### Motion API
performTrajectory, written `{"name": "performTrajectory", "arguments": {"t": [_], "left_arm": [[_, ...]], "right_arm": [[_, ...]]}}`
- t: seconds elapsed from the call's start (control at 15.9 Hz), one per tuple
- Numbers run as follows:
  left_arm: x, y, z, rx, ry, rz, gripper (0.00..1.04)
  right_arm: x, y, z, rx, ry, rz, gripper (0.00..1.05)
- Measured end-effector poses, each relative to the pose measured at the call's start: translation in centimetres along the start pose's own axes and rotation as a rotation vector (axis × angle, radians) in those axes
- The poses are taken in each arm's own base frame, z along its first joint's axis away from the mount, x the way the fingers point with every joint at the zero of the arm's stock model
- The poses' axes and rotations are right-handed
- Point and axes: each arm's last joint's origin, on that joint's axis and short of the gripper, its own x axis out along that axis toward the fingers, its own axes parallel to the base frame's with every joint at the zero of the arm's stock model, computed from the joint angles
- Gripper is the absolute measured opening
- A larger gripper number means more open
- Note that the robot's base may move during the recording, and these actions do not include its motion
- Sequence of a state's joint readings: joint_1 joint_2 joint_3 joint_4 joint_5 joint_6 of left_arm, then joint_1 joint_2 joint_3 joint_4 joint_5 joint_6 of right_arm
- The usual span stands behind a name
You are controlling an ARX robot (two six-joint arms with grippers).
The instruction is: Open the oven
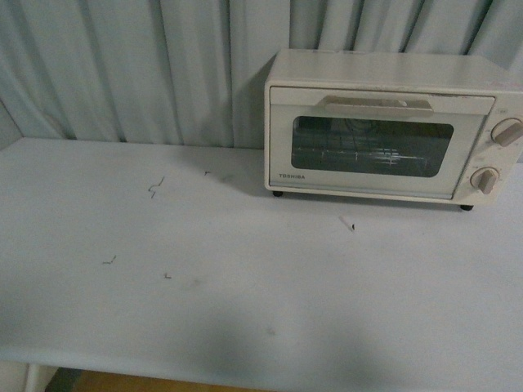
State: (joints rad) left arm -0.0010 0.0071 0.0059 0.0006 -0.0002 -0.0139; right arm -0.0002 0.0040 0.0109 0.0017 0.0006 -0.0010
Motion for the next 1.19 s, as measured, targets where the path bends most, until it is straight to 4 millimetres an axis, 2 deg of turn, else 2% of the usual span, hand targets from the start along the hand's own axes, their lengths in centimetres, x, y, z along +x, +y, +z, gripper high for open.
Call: {"name": "performTrajectory", "arguments": {"t": [1.19], "left_arm": [[0.0,0.0,-0.04,0.0,0.005,0.0,0.98]], "right_arm": [[0.0,0.0,-0.06,0.0,0.006,0.0,0.98]]}}
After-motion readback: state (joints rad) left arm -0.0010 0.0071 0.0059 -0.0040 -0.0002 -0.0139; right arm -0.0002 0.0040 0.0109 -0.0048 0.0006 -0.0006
